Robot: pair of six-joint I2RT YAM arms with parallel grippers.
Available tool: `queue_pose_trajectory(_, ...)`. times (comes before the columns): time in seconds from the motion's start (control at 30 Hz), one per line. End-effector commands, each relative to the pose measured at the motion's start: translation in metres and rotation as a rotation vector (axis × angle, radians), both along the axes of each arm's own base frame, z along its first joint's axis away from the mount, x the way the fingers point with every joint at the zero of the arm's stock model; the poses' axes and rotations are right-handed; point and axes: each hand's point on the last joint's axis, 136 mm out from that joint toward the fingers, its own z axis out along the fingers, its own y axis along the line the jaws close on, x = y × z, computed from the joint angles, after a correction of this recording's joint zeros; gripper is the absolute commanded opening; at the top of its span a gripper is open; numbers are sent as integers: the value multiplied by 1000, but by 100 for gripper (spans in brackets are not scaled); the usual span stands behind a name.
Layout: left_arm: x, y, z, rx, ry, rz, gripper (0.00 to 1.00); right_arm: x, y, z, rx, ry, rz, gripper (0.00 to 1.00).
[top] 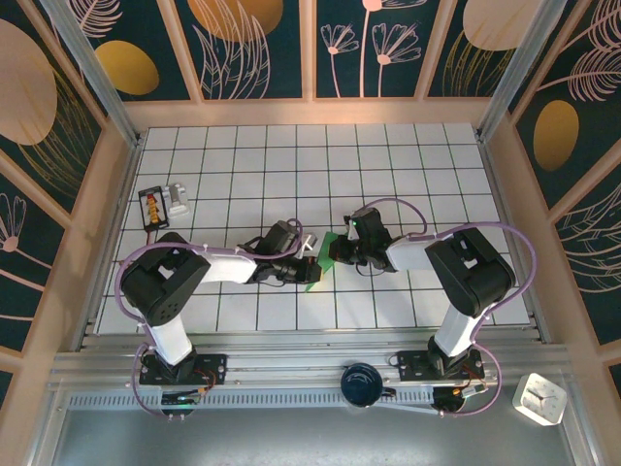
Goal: Fold a paper plane with a square sheet of paper (pick it up from the middle)
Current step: Fold the wing for the fifth time at the center of the table.
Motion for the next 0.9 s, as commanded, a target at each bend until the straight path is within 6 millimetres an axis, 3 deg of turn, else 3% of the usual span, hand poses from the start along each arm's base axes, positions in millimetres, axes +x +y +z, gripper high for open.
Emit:
queue_pose_trajectory(0.0,-4,10,-14,41,12,0,0,-13,-28,-40,-134,89,-34,6)
queue_pose_trajectory(0.53,-34,45,-55,195,88,-39,0,-9,-24,-33,-123,75,-23,8)
queue_pose_trajectory(0.63,-36,48,-59,202,102,-19,0,-2,-14,-17,-85,45,-1,12)
queue_pose_trajectory(0.87,-40,51,-62,191,140,21,0,5,6,42,44,-54,58,19)
